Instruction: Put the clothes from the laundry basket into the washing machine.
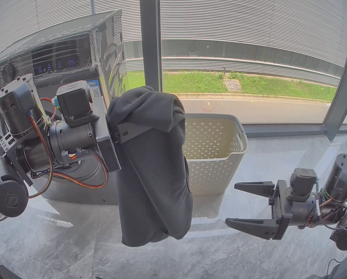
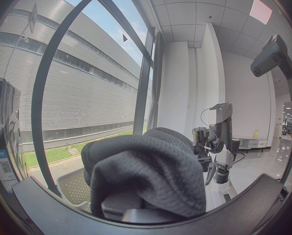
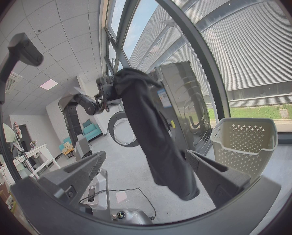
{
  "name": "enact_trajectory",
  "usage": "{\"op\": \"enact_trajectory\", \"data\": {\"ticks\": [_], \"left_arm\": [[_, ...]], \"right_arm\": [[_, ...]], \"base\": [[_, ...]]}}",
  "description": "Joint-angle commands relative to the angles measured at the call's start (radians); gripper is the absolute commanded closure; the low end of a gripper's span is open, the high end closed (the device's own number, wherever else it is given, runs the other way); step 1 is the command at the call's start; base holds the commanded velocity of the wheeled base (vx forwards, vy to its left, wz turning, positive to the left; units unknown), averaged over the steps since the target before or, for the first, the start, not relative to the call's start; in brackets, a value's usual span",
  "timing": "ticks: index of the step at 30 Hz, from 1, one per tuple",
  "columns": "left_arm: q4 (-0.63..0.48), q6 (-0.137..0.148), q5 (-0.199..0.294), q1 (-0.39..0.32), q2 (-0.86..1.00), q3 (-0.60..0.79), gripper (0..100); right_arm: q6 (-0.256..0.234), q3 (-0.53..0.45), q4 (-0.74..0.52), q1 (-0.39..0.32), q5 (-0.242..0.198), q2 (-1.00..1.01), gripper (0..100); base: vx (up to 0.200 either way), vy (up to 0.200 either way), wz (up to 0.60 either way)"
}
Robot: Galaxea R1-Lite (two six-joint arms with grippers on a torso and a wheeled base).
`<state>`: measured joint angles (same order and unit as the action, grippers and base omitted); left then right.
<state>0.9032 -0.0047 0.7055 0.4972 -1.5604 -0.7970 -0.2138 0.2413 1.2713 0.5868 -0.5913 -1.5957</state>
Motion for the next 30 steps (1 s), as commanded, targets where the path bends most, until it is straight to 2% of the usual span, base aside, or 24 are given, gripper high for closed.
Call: {"op": "enact_trajectory", "data": {"ticks": [1,5,7,10,19,22,30], "left_arm": [[0.022,-0.015,0.015,0.015,-0.004,-0.007,100],[0.039,-0.020,0.118,0.015,-0.015,-0.013,100],[0.046,-0.023,0.144,0.015,-0.024,-0.022,100],[0.049,-0.032,0.146,0.014,-0.033,-0.036,100],[0.059,-0.038,0.146,0.009,-0.058,-0.083,100],[0.059,-0.038,0.146,0.009,-0.058,-0.091,100],[0.059,-0.038,0.144,0.017,-0.047,-0.087,100]], "right_arm": [[0.059,0.116,0.000,0.056,0.002,-0.285,0],[0.096,0.142,0.000,0.041,0.004,-0.359,0],[0.111,0.151,0.000,0.036,0.002,-0.397,0],[0.136,0.185,0.000,0.011,0.002,-0.448,0],[0.151,0.213,0.000,-0.056,0.004,-0.478,0],[0.152,0.217,0.000,-0.056,0.002,-0.487,0],[0.156,0.319,0.007,0.010,-0.018,-0.517,0]], "base": [[0.000,0.000,0.00],[0.000,0.000,0.00],[0.000,0.000,0.00],[0.000,0.000,0.00],[0.000,0.000,0.00],[0.000,0.000,0.00],[0.000,0.000,0.00]]}}
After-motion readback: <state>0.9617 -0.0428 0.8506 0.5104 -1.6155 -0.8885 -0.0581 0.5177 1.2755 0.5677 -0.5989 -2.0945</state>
